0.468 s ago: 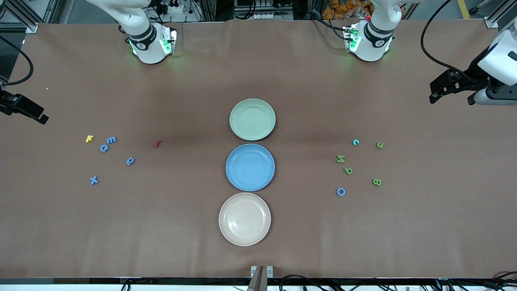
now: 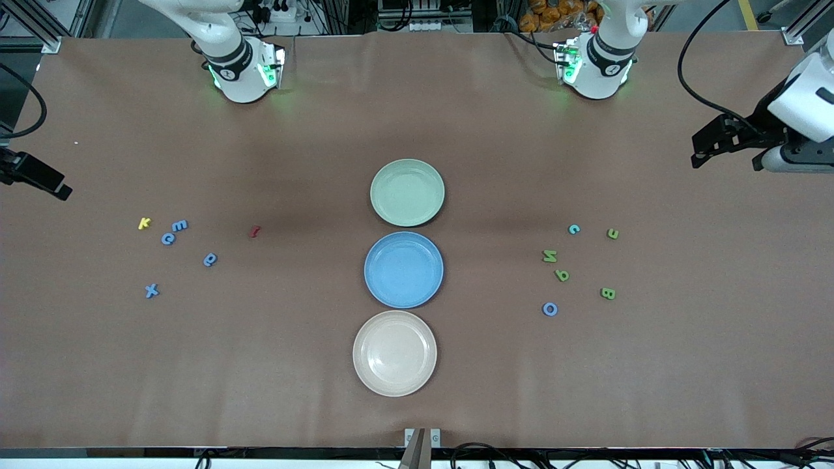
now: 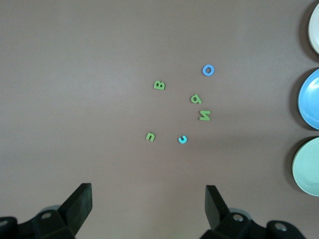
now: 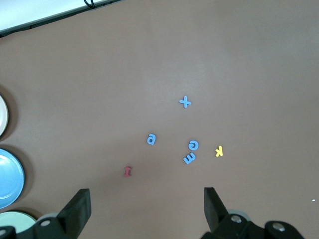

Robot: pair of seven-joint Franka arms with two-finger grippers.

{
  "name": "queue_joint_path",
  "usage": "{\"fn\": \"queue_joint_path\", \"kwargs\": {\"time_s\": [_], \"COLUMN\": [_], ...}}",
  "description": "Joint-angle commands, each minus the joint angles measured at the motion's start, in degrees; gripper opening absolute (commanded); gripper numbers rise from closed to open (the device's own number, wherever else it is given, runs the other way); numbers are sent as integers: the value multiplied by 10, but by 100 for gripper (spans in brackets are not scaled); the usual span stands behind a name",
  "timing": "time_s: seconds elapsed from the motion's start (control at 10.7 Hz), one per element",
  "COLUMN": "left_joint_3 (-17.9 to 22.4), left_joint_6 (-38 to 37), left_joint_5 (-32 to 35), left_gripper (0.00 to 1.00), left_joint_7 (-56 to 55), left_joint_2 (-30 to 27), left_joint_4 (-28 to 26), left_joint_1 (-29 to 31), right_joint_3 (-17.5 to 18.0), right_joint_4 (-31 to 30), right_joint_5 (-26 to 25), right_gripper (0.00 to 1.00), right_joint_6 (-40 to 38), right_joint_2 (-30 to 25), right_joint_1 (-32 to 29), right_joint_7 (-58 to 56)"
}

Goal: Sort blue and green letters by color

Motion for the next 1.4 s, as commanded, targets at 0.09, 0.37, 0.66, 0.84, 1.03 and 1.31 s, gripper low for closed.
{"fn": "queue_joint_path", "kwargs": {"time_s": [0.09, 0.37, 0.66, 0.84, 1.03, 1.31], "left_joint_3": [0, 0, 0, 0, 1, 3], "left_joint_6": [95, 265, 353, 421, 491, 570], "left_joint_5": [-16, -5, 54, 59, 95, 131], "left_gripper": [100, 100, 100, 100, 100, 95], "left_joint_7": [8, 18, 18, 19, 19, 19], "left_joint_2": [19, 58, 153, 204, 250, 334], "left_joint_4": [-87, -187, -175, -174, -174, -149], "left_joint_1": [3, 3, 1, 3, 6, 17], "right_joint_3": [-3, -3, -3, -2, -3, -3], "right_joint_4": [-4, -10, -18, -87, -153, -193], "right_joint_5": [9, 9, 10, 20, 41, 41], "right_gripper": [100, 100, 100, 100, 100, 100], "right_joint_6": [0, 0, 28, 100, 175, 231], "right_joint_2": [-5, -4, 25, 25, 32, 84], "right_joint_1": [0, -1, -12, -29, -38, -42], "right_joint_7": [-5, -12, -12, -13, -14, 22]}}
